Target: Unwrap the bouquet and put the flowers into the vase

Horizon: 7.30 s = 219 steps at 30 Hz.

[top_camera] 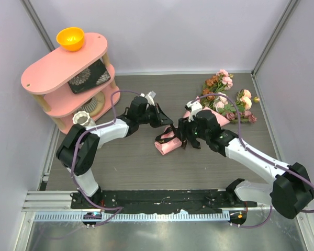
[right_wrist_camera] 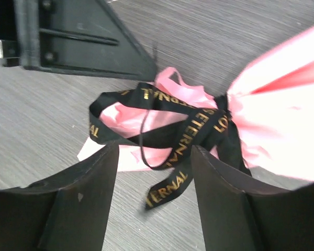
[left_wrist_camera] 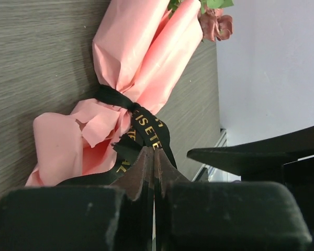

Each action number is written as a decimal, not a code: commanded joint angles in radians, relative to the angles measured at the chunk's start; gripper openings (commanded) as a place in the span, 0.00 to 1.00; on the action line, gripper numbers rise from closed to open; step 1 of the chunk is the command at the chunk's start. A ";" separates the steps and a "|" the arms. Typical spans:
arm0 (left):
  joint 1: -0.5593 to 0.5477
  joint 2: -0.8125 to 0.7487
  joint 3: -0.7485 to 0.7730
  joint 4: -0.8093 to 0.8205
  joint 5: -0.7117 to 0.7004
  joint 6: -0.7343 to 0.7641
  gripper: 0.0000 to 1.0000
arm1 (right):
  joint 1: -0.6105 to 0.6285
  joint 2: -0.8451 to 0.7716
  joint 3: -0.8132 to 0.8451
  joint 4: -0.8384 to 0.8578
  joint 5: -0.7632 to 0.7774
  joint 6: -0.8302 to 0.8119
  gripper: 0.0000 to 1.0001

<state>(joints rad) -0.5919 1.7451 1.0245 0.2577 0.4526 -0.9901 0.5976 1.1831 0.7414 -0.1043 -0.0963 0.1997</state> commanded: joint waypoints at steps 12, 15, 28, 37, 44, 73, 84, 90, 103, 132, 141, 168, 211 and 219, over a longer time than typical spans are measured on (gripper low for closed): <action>-0.008 -0.136 0.029 -0.081 -0.126 0.071 0.00 | -0.030 0.003 -0.034 -0.054 0.240 0.253 0.59; -0.008 -0.137 0.039 -0.107 -0.111 0.082 0.00 | -0.035 -0.039 -0.069 -0.037 0.262 0.253 0.51; -0.180 -0.191 0.082 -0.383 -0.140 0.398 0.63 | -0.170 -0.085 -0.148 0.083 0.040 0.231 0.38; -0.206 -0.177 0.068 -0.367 -0.131 0.386 0.52 | -0.182 -0.019 -0.174 0.172 -0.157 0.233 0.40; -0.223 -0.187 0.046 -0.325 -0.109 0.357 0.62 | -0.182 0.016 -0.209 0.224 -0.146 0.230 0.53; -0.250 -0.159 0.006 -0.226 -0.068 0.277 0.58 | -0.180 -0.086 -0.180 0.226 -0.240 0.363 0.09; -0.249 -0.101 0.115 -0.314 -0.086 0.392 0.44 | -0.180 -0.042 -0.123 0.233 -0.302 0.425 0.21; -0.247 -0.186 0.022 -0.229 -0.163 0.354 0.43 | -0.182 0.070 -0.063 0.317 -0.388 0.484 0.52; -0.215 -0.550 -0.164 -0.225 -0.423 0.332 0.57 | -0.102 0.113 -0.086 0.376 -0.474 0.531 0.65; -0.194 -0.190 0.100 -0.350 -0.114 0.381 0.55 | -0.243 0.009 -0.215 0.258 -0.272 0.489 0.55; -0.194 -0.133 0.149 -0.405 -0.147 0.415 0.59 | -0.240 -0.002 -0.209 0.235 -0.299 0.429 0.25; -0.195 0.027 0.057 -0.327 -0.233 0.409 0.14 | -0.242 -0.008 0.076 0.297 -0.312 0.555 0.01; -0.195 -0.263 -0.027 -0.281 -0.193 0.373 0.57 | -0.242 -0.025 -0.068 -0.057 -0.164 0.230 0.48; -0.195 -0.320 -0.043 -0.299 -0.183 0.349 0.58 | -0.239 0.064 -0.088 0.063 -0.208 0.218 0.45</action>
<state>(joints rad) -0.7898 1.4948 0.9684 -0.0536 0.2455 -0.6250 0.3561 1.1973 0.6167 -0.1532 -0.2985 0.4461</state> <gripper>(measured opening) 0.577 0.457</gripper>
